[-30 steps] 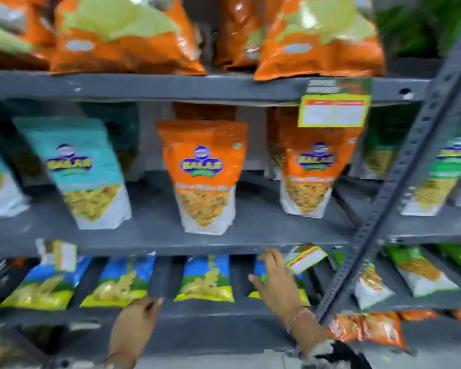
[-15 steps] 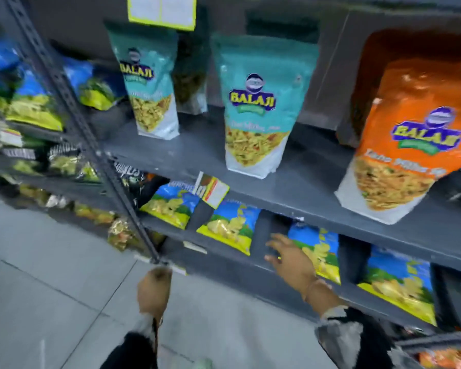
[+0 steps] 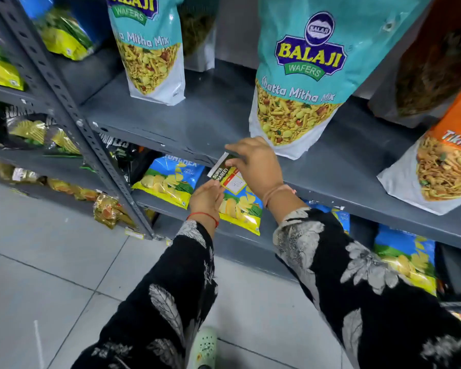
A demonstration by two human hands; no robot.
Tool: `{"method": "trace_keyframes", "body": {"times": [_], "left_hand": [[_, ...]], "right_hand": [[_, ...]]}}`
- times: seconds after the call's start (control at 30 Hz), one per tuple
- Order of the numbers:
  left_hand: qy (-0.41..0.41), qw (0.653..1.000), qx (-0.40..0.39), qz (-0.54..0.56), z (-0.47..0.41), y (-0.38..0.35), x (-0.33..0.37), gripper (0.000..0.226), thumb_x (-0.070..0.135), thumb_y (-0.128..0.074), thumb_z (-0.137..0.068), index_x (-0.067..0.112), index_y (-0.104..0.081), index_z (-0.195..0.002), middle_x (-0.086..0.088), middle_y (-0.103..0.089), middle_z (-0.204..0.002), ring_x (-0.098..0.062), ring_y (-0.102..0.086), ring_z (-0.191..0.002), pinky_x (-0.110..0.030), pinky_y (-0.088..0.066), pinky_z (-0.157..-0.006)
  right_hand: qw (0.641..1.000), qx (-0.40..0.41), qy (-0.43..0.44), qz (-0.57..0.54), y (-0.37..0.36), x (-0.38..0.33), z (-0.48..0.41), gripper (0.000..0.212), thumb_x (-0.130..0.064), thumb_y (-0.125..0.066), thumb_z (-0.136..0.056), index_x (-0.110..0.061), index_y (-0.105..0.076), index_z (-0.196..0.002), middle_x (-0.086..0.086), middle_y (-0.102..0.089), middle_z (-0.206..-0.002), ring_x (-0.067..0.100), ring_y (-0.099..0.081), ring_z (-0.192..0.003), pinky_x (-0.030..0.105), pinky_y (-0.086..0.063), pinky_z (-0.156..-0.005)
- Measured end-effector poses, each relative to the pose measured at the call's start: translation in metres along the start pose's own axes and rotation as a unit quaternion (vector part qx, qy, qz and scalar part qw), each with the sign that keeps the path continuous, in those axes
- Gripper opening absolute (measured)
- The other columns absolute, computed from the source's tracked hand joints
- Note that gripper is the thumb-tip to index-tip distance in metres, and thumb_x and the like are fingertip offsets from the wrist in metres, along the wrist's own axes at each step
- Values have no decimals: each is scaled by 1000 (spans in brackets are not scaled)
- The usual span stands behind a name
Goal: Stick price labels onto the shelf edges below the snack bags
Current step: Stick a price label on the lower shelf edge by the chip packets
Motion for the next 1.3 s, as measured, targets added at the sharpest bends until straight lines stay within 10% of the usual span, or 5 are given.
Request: {"method": "trace_keyframes", "body": {"times": [0.3,0.57,1.03,1.2,1.3], "left_hand": [[-19,973,91,212,1,23,-1,33,-10,-56,-79,16,-50,-60,10,-56,-41,3,-48,-36,-5,-39,-41],[-210,973,82,45,1,47,36,18,-5,-64,-72,-7,-66,-90,-11,-63,-89,4,-58,-64,-17,-49,-73],[-221,970,86,-56,-16,40,59,19,8,-68,-74,-4,-69,-89,-22,-71,-90,-20,-58,-76,-31,-49,-78],[-189,975,104,-58,-17,37,60,18,8,-70,-72,-5,-66,-84,-11,-64,-78,-12,-55,-58,-2,-42,-54],[-131,983,111,-66,-21,46,57,20,18,-77,-65,2,-65,-70,-12,-64,-68,-19,-55,-59,-20,-46,-60]], "right_hand": [[986,136,-88,-38,-14,23,46,10,2,-64,-73,-8,-68,-72,14,-71,-76,33,-60,-80,34,-44,-67],[928,208,-283,-123,-35,66,99,8,-13,-70,-76,-17,-69,-83,10,-72,-82,30,-63,-84,29,-43,-68],[955,225,-188,46,-9,55,66,9,-20,-72,-74,-13,-70,-69,11,-68,-72,32,-61,-73,23,-32,-52],[959,112,-222,132,-5,68,43,31,-29,-69,-73,-5,-57,-58,19,-65,-66,35,-58,-59,21,-19,-47],[958,41,-251,132,-2,75,33,30,-33,-69,-71,-11,-53,-59,17,-68,-75,36,-59,-69,23,-27,-50]]}}
Point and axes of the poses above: each hand's wrist, its own z-axis away from the middle knuckle, its own y-axis out of the back of the hand, x = y × z, the point moved 9 cm from there along -z, towards the middle knuckle
